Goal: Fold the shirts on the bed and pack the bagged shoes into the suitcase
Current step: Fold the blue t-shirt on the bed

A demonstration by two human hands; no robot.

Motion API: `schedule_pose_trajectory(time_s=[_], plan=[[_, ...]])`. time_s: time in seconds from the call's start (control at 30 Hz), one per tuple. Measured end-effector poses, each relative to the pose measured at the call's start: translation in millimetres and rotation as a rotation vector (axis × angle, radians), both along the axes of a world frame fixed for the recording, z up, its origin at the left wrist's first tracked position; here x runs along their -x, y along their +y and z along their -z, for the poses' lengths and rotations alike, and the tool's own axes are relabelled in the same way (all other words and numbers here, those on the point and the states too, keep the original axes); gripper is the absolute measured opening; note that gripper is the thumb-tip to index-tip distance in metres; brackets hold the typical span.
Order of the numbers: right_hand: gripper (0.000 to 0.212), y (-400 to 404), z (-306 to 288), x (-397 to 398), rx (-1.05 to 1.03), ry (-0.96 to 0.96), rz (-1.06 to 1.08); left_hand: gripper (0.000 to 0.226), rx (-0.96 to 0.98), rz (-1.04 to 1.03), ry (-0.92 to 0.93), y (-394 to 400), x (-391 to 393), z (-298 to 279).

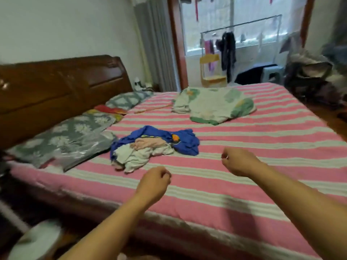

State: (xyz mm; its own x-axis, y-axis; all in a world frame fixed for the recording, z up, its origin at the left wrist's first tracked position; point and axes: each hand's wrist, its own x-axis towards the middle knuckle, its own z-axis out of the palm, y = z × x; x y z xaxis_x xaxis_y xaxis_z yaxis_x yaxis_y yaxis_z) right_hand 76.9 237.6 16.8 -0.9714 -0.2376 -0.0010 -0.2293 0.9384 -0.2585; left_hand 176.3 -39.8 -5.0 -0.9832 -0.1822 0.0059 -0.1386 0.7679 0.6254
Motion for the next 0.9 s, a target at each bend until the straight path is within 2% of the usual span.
schedule_pose_trajectory(time_s=[0.13,0.23,0.3,0.37,0.4,0.47,0.53,0.63,0.7,0.83,0.9], plan=[[0.023,-113,34,56,-0.196,-0.013,-0.190,0.020,0.052,-0.161,-0.046,-103,8,40],[0.013,-162,75,97,-0.234,-0.047,-0.238,0.019,0.116,-0.159,-0.116,-138,40,82],[0.015,-176,103,129,-0.279,-0.082,-0.241,0.034,0.148,-0.090,-0.192,-148,71,106],[0.029,-182,123,163,-0.293,-0.093,-0.238,0.044,0.247,0.068,-0.299,-146,106,125],[0.034,-184,131,178,-0.297,-0.095,-0.239,0.042,0.339,0.148,-0.363,-143,123,132],[0.036,-186,142,204,-0.345,-0.098,-0.280,0.030,0.551,0.253,-0.478,-132,150,133],[0.034,-182,157,226,-0.407,-0.107,-0.291,0.030,0.660,0.297,-0.568,-126,169,133],[0.038,-173,179,252,-0.393,-0.135,-0.211,0.041,0.720,0.300,-0.636,-128,184,137],[0.041,-170,182,257,-0.354,-0.124,-0.197,0.041,0.725,0.290,-0.630,-130,187,138],[0.024,-144,173,236,-0.204,0.123,-0.295,0.050,0.759,0.291,-0.651,-126,177,136],[0.023,-120,164,214,-0.104,0.115,-0.298,0.059,0.730,0.253,-0.656,-120,160,137]])
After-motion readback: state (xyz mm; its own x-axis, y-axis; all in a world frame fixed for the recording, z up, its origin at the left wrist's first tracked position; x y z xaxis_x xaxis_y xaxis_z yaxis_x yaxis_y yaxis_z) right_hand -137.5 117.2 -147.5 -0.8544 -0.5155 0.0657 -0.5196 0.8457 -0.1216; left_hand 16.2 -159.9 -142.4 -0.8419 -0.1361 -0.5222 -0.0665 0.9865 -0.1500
